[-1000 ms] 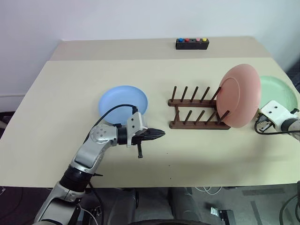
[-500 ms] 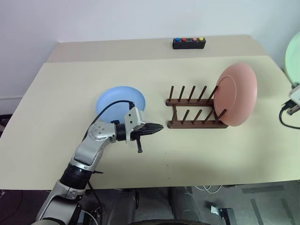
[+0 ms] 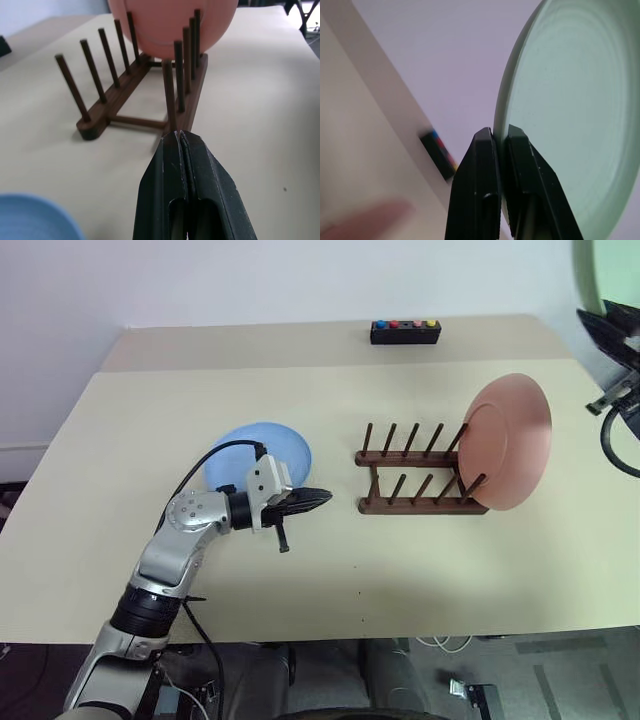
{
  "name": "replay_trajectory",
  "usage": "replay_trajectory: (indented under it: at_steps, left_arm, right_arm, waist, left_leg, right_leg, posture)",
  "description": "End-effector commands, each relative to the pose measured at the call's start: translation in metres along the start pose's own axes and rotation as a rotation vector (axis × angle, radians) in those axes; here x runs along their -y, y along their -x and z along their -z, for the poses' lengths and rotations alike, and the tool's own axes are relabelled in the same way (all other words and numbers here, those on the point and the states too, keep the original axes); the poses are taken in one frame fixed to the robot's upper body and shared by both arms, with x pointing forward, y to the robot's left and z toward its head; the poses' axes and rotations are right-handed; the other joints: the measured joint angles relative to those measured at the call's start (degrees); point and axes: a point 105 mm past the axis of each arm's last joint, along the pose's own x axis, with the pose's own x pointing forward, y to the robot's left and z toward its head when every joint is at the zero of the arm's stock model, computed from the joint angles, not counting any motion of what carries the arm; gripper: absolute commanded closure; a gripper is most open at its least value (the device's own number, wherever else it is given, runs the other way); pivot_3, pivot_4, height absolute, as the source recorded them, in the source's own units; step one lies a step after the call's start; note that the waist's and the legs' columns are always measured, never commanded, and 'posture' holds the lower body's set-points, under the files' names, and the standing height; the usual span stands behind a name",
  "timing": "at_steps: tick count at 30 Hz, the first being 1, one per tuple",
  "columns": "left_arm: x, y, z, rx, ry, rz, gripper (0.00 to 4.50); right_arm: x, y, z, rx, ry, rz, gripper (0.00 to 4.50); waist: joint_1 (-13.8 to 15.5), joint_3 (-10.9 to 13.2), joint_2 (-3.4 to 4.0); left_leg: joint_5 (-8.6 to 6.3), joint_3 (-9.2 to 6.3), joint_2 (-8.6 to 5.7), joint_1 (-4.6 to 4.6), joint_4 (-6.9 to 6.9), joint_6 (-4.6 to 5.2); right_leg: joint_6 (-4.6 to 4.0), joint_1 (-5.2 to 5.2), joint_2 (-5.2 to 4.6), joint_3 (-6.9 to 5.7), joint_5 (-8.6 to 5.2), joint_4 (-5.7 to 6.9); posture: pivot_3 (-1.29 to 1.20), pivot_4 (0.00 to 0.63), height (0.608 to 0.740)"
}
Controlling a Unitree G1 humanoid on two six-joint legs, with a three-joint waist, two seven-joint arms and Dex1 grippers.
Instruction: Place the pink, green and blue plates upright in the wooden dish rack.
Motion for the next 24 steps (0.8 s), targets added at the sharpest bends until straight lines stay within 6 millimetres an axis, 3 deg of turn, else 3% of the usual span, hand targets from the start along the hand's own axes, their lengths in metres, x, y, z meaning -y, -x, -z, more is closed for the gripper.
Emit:
replay_trajectory:
  at_steps: [1,3,7,11,15,24]
  left_arm:
    - [0.000,0.004,-0.015,0.042,-0.035,-0.012,4.50]
    - [0.001,0.005,-0.016,0.043,-0.035,-0.013,4.50]
    - [0.005,0.007,-0.020,0.050,-0.036,-0.003,4.50]
    - [0.007,0.008,-0.023,0.057,-0.034,-0.001,4.50]
    - [0.008,0.008,-0.024,0.059,-0.029,0.001,4.50]
    - [0.010,0.006,-0.023,0.050,-0.023,0.007,4.50]
  right_arm:
    - [-0.018,-0.004,-0.038,0.164,-0.176,-0.103,4.45]
    - [-0.027,-0.004,-0.045,0.199,-0.272,-0.142,4.45]
    - [-0.066,0.001,-0.056,0.270,-0.630,-0.315,4.45]
    - [-0.083,0.010,-0.057,0.284,-0.860,-0.379,4.45]
    - [-0.087,0.013,-0.049,0.285,-1.019,-0.345,4.45]
    - [-0.088,0.014,-0.026,0.225,-1.108,-0.271,4.45]
  waist:
    - [0.0,0.0,0.00]
    - [0.0,0.0,-0.01]
    - [0.1,0.0,-0.05]
    - [0.8,0.0,-0.06]
    - [1.1,0.0,-0.07]
    - [1.1,0.0,-0.07]
  left_leg:
    - [0.00,-0.01,0.01,0.00,0.00,0.00]
    - [0.00,-0.02,0.02,0.00,-0.01,0.00]
    - [0.00,-0.05,0.03,0.00,-0.02,0.00]
    - [0.00,-0.04,0.02,-0.02,0.00,0.01]
    - [0.00,-0.04,0.02,-0.01,0.02,0.01]
    - [0.00,-0.03,0.02,-0.01,0.01,0.01]
  right_leg:
    - [0.00,-0.01,0.00,0.00,0.00,0.00]
    - [-0.01,-0.01,0.00,-0.02,0.00,0.01]
    - [-0.01,-0.01,0.01,-0.03,0.00,0.02]
    - [-0.02,-0.02,0.01,-0.02,0.00,0.01]
    - [-0.02,-0.02,0.02,-0.03,0.00,0.02]
    - [-0.02,-0.03,0.03,-0.03,0.00,0.01]
  posture:
    - [0.00,0.150,0.740]
    - [0.00,0.150,0.740]
    - [0.00,0.150,0.740]
    - [0.00,0.150,0.740]
    - [0.00,0.150,0.740]
    - [0.00,0.150,0.740]
